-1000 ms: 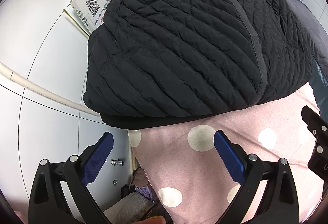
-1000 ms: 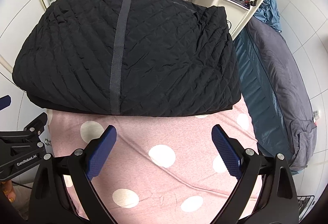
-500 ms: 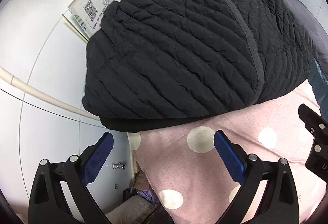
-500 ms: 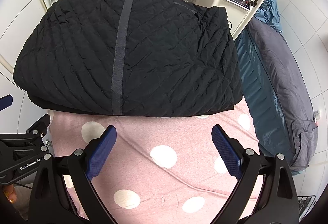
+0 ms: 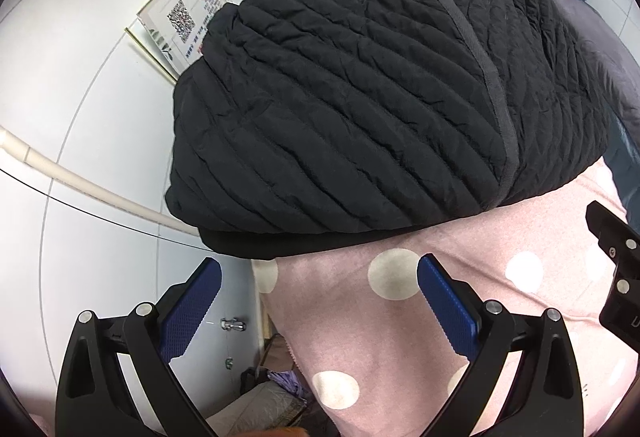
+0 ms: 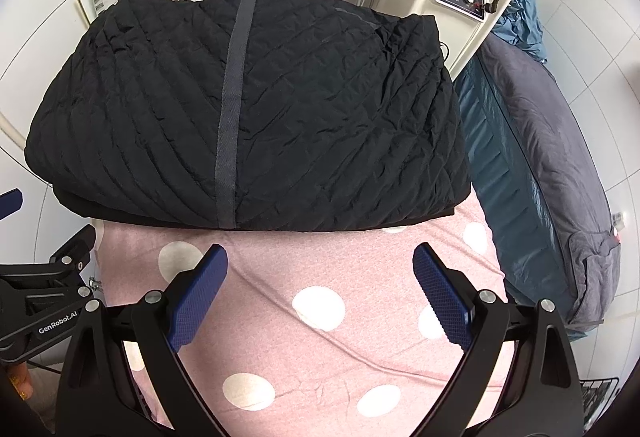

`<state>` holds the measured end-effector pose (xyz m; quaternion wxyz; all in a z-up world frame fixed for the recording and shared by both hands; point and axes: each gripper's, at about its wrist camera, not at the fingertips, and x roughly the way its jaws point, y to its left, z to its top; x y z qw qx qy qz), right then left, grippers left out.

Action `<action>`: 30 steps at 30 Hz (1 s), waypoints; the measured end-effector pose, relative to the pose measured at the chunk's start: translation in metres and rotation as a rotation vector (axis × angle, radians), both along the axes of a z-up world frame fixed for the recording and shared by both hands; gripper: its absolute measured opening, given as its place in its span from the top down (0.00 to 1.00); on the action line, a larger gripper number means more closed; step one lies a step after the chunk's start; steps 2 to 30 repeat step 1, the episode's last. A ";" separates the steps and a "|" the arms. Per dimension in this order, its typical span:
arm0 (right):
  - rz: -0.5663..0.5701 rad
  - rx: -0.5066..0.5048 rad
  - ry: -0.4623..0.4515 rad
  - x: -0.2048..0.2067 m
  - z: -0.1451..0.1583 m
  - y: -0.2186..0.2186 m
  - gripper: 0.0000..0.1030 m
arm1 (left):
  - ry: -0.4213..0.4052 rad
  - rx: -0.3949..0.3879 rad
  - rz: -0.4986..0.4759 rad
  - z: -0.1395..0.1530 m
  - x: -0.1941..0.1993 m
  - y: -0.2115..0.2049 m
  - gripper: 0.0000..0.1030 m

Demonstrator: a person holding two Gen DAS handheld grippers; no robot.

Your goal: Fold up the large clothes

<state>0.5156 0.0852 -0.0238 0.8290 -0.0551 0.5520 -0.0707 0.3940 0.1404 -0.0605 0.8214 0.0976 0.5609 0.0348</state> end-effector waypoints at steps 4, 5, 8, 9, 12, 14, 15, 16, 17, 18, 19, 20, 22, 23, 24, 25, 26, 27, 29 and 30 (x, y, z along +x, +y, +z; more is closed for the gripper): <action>-0.001 0.001 0.000 0.000 0.000 0.000 0.10 | 0.000 0.001 -0.002 0.000 0.000 0.000 0.06; -0.001 0.001 0.000 0.000 0.000 0.000 0.10 | 0.000 0.001 -0.002 0.000 0.000 0.000 0.06; -0.001 0.001 0.000 0.000 0.000 0.000 0.10 | 0.000 0.001 -0.002 0.000 0.000 0.000 0.06; -0.001 0.001 0.000 0.000 0.000 0.000 0.10 | 0.000 0.001 -0.002 0.000 0.000 0.000 0.06; -0.001 0.001 0.000 0.000 0.000 0.000 0.10 | 0.000 0.001 -0.002 0.000 0.000 0.000 0.06; -0.001 0.001 0.000 0.000 0.000 0.000 0.10 | 0.000 0.001 -0.002 0.000 0.000 0.000 0.06; -0.001 0.001 0.000 0.000 0.000 0.000 0.10 | 0.000 0.001 -0.002 0.000 0.000 0.000 0.06; -0.001 0.001 0.000 0.000 0.000 0.000 0.10 | 0.000 0.001 -0.002 0.000 0.000 0.000 0.06; -0.001 0.001 0.000 0.000 0.000 0.000 0.10 | 0.000 0.001 -0.002 0.000 0.000 0.000 0.06; -0.001 0.001 0.000 0.000 0.000 0.000 0.10 | 0.000 0.001 -0.002 0.000 0.000 0.000 0.06; -0.001 0.001 0.000 0.000 0.000 0.000 0.10 | 0.000 0.001 -0.002 0.000 0.000 0.000 0.06; -0.001 0.001 0.000 0.000 0.000 0.000 0.10 | 0.000 0.001 -0.002 0.000 0.000 0.000 0.06; -0.001 0.001 0.000 0.000 0.000 0.000 0.10 | 0.000 0.001 -0.002 0.000 0.000 0.000 0.06; -0.001 0.001 0.000 0.000 0.000 0.000 0.10 | 0.000 0.001 -0.002 0.000 0.000 0.000 0.06; -0.001 0.001 0.000 0.000 0.000 0.000 0.10 | 0.000 0.001 -0.002 0.000 0.000 0.000 0.06; -0.001 0.001 0.000 0.000 0.000 0.000 0.10 | 0.000 0.001 -0.002 0.000 0.000 0.000 0.06; -0.001 0.001 0.000 0.000 0.000 0.000 0.10 | 0.000 0.001 -0.002 0.000 0.000 0.000 0.06; -0.001 0.001 0.000 0.000 0.000 0.000 0.10 | 0.000 0.001 -0.002 0.000 0.000 0.000 0.06; -0.001 0.001 0.000 0.000 0.000 0.000 0.10 | 0.000 0.001 -0.002 0.000 0.000 0.000 0.06; -0.001 0.001 0.000 0.000 0.000 0.000 0.10 | 0.000 0.001 -0.002 0.000 0.000 0.000 0.06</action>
